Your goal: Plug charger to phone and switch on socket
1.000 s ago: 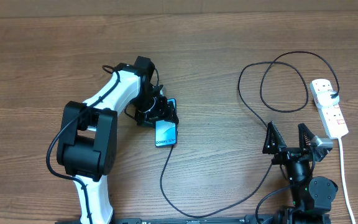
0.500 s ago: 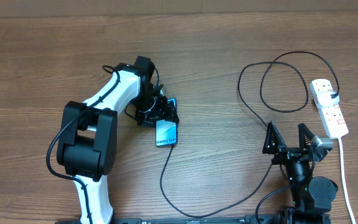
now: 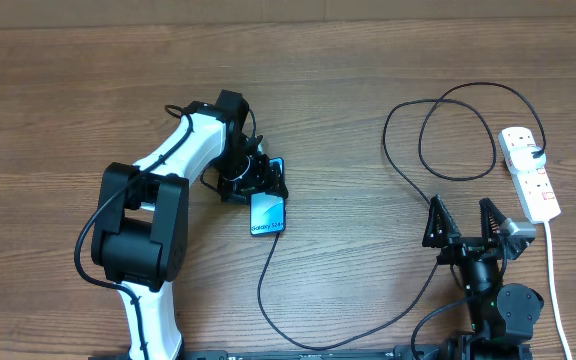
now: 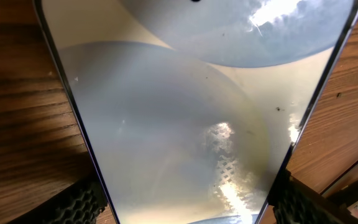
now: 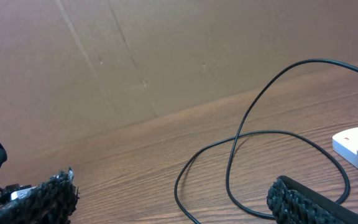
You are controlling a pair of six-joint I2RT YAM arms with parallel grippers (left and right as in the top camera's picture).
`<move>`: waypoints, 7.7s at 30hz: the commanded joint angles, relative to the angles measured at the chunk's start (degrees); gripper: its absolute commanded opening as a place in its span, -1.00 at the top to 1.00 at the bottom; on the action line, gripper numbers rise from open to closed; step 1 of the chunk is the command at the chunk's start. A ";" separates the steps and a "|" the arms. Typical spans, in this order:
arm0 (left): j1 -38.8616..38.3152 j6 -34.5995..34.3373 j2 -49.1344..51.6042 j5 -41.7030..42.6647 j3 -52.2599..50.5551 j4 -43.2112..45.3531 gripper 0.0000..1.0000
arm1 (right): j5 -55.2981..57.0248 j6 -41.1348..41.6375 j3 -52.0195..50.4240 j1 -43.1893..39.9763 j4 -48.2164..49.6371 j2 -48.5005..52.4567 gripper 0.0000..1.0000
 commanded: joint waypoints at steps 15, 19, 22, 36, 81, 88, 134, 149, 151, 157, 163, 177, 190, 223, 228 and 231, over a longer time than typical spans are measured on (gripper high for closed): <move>-0.15 1.51 0.90 1.66 0.63 0.04 -0.51 | 0.55 -0.24 -0.57 0.31 0.31 -0.39 -1.00; -0.13 1.49 0.90 1.68 0.63 0.26 -0.50 | 0.55 -0.26 -0.57 0.31 0.28 -0.39 -1.00; -0.13 1.49 0.90 1.70 0.63 0.04 -0.50 | 0.55 -0.24 -0.57 0.31 0.28 -0.39 -1.00; -0.13 1.49 0.90 1.68 0.63 0.13 -0.50 | 0.55 -0.24 -0.57 0.31 0.31 -0.39 -1.00; -0.13 1.49 0.90 1.70 0.63 0.02 -0.51 | 0.55 -0.24 -0.57 0.31 0.31 -0.39 -1.00; -0.13 1.46 0.90 1.68 0.63 0.07 -0.52 | 0.55 -0.26 -0.57 0.31 0.28 -0.39 -1.00; -0.92 4.31 0.90 14.08 0.63 1.27 -0.53 | -41.22 9.64 32.65 3.21 -24.20 46.80 -0.09; -3.21 4.33 0.90 14.14 0.63 0.81 -0.54 | -28.11 17.70 32.68 27.89 0.20 81.55 -0.16; -3.45 4.35 0.90 14.12 0.63 0.44 -0.52 | -27.91 19.15 32.68 30.29 4.44 84.80 -0.17; -4.33 5.81 0.90 14.10 0.63 -0.20 -0.53 | -26.82 20.79 32.70 33.38 12.04 89.44 -0.21; -5.22 5.77 0.90 14.12 0.63 -0.13 -0.54 | -23.21 24.37 32.68 33.68 12.04 89.44 -0.18; -6.60 5.33 0.90 15.17 0.63 -0.11 -0.53 | -15.30 31.15 32.68 40.13 12.63 89.46 0.11; -6.95 5.35 0.90 15.15 0.63 0.07 -0.56 | -11.41 33.09 32.68 40.13 12.68 89.46 0.87; -1.90 22.88 0.90 64.08 0.66 5.92 -0.27 | -35.52 42.12 32.70 31.36 29.35 89.44 0.93; -2.08 22.64 0.90 64.11 0.66 6.45 -0.02 | -36.00 42.97 32.68 31.39 29.38 89.44 0.93; -2.25 22.67 0.90 64.11 0.66 6.27 0.16 | -36.11 42.97 32.68 31.39 29.35 89.44 0.93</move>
